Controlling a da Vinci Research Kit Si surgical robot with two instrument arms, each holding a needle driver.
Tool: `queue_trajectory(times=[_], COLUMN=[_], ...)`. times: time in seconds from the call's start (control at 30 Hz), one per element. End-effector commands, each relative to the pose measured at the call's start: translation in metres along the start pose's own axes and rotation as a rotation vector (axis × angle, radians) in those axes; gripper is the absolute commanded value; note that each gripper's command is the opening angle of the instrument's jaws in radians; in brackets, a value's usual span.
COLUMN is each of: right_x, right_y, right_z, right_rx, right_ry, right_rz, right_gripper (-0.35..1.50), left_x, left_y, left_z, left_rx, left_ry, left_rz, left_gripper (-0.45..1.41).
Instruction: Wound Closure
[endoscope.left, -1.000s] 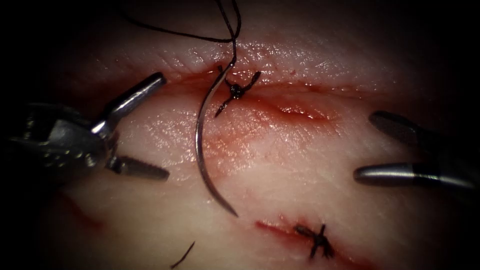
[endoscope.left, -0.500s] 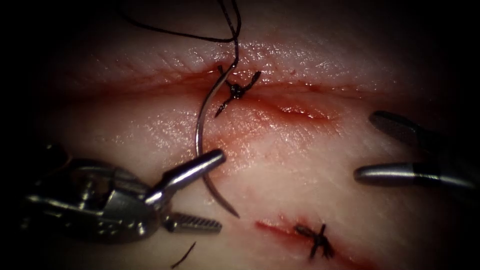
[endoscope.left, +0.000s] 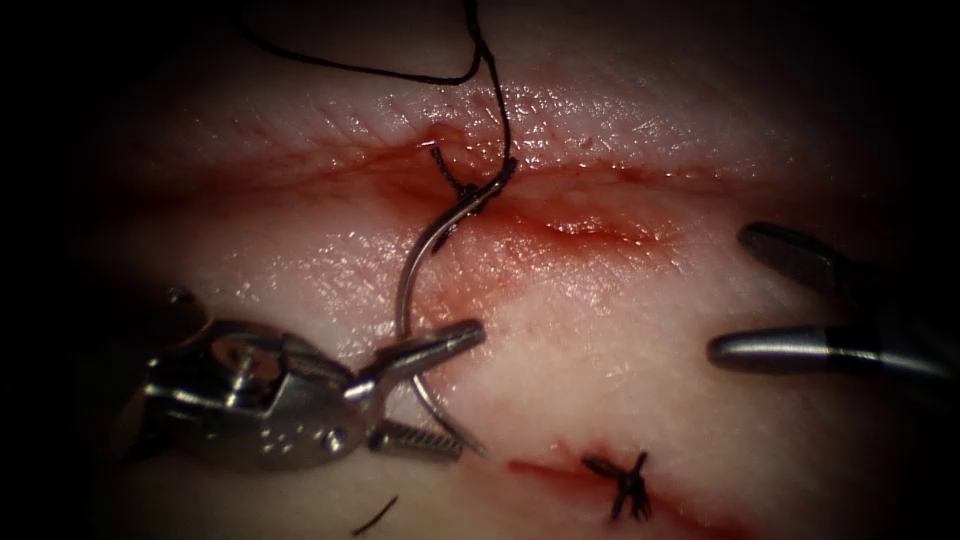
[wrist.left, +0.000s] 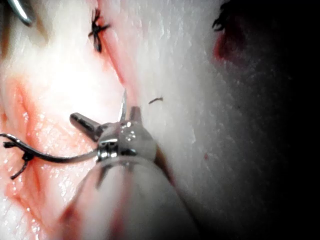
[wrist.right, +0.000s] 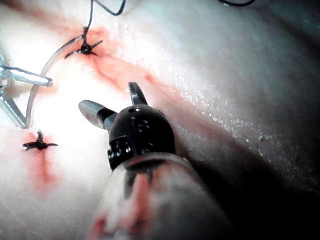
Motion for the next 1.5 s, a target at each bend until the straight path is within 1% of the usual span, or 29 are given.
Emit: queue_trajectory(times=[0.03, 0.07, 0.1, 0.13, 0.17, 0.2, 0.23, 0.27, 0.3, 0.43, 0.53, 0.63, 0.7, 0.73, 0.77, 0.8, 0.83, 0.87, 0.9, 0.93, 1.0, 1.03, 1.13, 1.2, 1.23, 1.27, 1.3, 1.4, 1.5], right_x=[0.0001, 0.0001, 0.0001, 0.0001, 0.0001, 0.0001, 0.0001, 0.0001, 0.0001, 0.0003, 0.0003, 0.0004, 0.0006, 0.0006, 0.0009, 0.001, 0.0012, 0.0014, 0.0014, 0.0018, 0.0021, 0.0026, 0.0031, 0.0033, 0.0034, 0.0034, 0.0037, 0.0042, 0.0046], right_y=[0.0001, 0.0001, 0.0001, 0.0001, 0.0001, 0.0001, 0.0, 0.0, 0.0, -0.0003, -0.0003, -0.0003, -0.0003, -0.0003, -0.0002, -0.0001, 0.0, 0.0002, 0.0002, 0.0004, 0.0004, 0.0004, 0.0006, 0.0006, 0.0007, 0.0007, 0.0009, 0.0015, 0.0018], right_z=[0.001, 0.001, 0.001, 0.001, 0.001, 0.001, 0.0011, 0.0011, 0.0011, 0.0011, 0.0011, 0.0011, 0.0012, 0.0012, 0.0014, 0.0015, 0.0017, 0.0019, 0.0019, 0.0025, 0.0035, 0.0051, 0.0067, 0.0073, 0.0074, 0.0074, 0.0079, 0.0088, 0.01], right_rx=[0.002, 0.002, 0.002, 0.001, 0.001, 0.001, 0.001, 0.001, 0.001, 0.004, 0.004, 0.012, 0.044, 0.044, 0.11, 0.135, 0.159, 0.192, 0.192, 0.237, 0.268, 0.326, 0.362, 0.383, 0.39, 0.39, 0.387, 0.38, 0.386], right_ry=[0.002, 0.002, 0.002, 0.003, 0.003, 0.003, 0.003, 0.003, 0.003, 0.006, 0.008, 0.033, 0.062, 0.062, 0.117, 0.137, 0.154, 0.173, 0.173, 0.193, 0.215, 0.25, 0.308, 0.33, 0.334, 0.334, 0.351, 0.366, 0.386], right_rz=[-0.002, -0.002, -0.002, -0.008, -0.008, -0.008, -0.008, -0.008, -0.008, 0.01, 0.023, 0.077, 0.153, 0.153, 0.251, 0.287, 0.311, 0.345, 0.345, 0.395, 0.44, 0.51, 0.565, 0.586, 0.598, 0.598, 0.62, 0.662, 0.742], right_gripper=[0.86, 0.86, 0.86, 0.84, 0.84, 0.84, 0.84, 0.84, 0.84, 0.72, 0.72, 0.72, 0.64, 0.64, 0.29, 0.19, 0.2, 0.29, 0.29, 0.42, 0.52, 0.84, 1.09, 1.11, 1.04, 1.04, 0.96, 1.03, 1.03], left_x=[0.0006, 0.0009, 0.0009, 0.0014, 0.0016, 0.0016, 0.0016, 0.0016, 0.0015, -0.0005, -0.0009, 0.0001, 0.0012, 0.0012, 0.0022, 0.0026, 0.0029, 0.0032, 0.0032, 0.0036, 0.004, 0.0043, 0.0047, 0.0049, 0.0051, 0.0051, 0.0053, 0.0054, 0.0052], left_y=[0.0, 0.0, 0.0, -0.0001, -0.0002, -0.0002, -0.0005, -0.0005, -0.0007, -0.0019, -0.002, -0.0021, -0.0024, -0.0024, -0.003, -0.0033, -0.0036, -0.0039, -0.0039, -0.0047, -0.0055, -0.0066, -0.0073, -0.0073, -0.0072, -0.0072, -0.0071, -0.0069, -0.0067], left_z=[0.0008, 0.0008, 0.0008, 0.0006, 0.0005, 0.0005, 0.0003, 0.0003, 0.0002, -0.0003, -0.0004, -0.0007, -0.001, -0.001, -0.0014, -0.0016, -0.0018, -0.002, -0.002, -0.0025, -0.003, -0.0033, -0.0033, -0.0033, -0.0032, -0.0032, -0.0032, -0.0031, -0.0028], left_rx=[-0.003, -0.002, -0.002, -0.003, -0.005, -0.005, -0.014, -0.014, -0.02, -0.026, -0.034, -0.084, -0.129, -0.129, -0.162, -0.162, -0.157, -0.152, -0.152, -0.136, -0.13, -0.112, -0.087, -0.09, -0.09, -0.09, -0.09, -0.095, -0.1], left_ry=[-0.016, -0.029, -0.029, -0.076, -0.09, -0.09, -0.095, -0.095, -0.096, -0.084, -0.064, 0.076, 0.201, 0.201, 0.335, 0.391, 0.443, 0.487, 0.487, 0.577, 0.647, 0.721, 0.798, 0.824, 0.84, 0.84, 0.859, 0.878, 0.892], left_rz=[-0.004, -0.006, -0.006, -0.01, -0.012, -0.012, -0.016, -0.016, -0.023, -0.067, -0.071, -0.07, -0.057, -0.057, -0.026, -0.01, 0.005, 0.018, 0.018, 0.044, 0.059, 0.069, 0.081, 0.089, 0.094, 0.094, 0.102, 0.112, 0.122], left_gripper=[0.76, 0.69, 0.69, 0.42, 0.27, 0.27, -0.32, -0.32, -0.45, -0.45, -0.45, -0.45, -0.45, -0.45, -0.45, -0.45, -0.45, -0.45, -0.45, -0.45, -0.45, -0.45, -0.45, -0.45, -0.45, -0.45, -0.45, -0.45, -0.45])
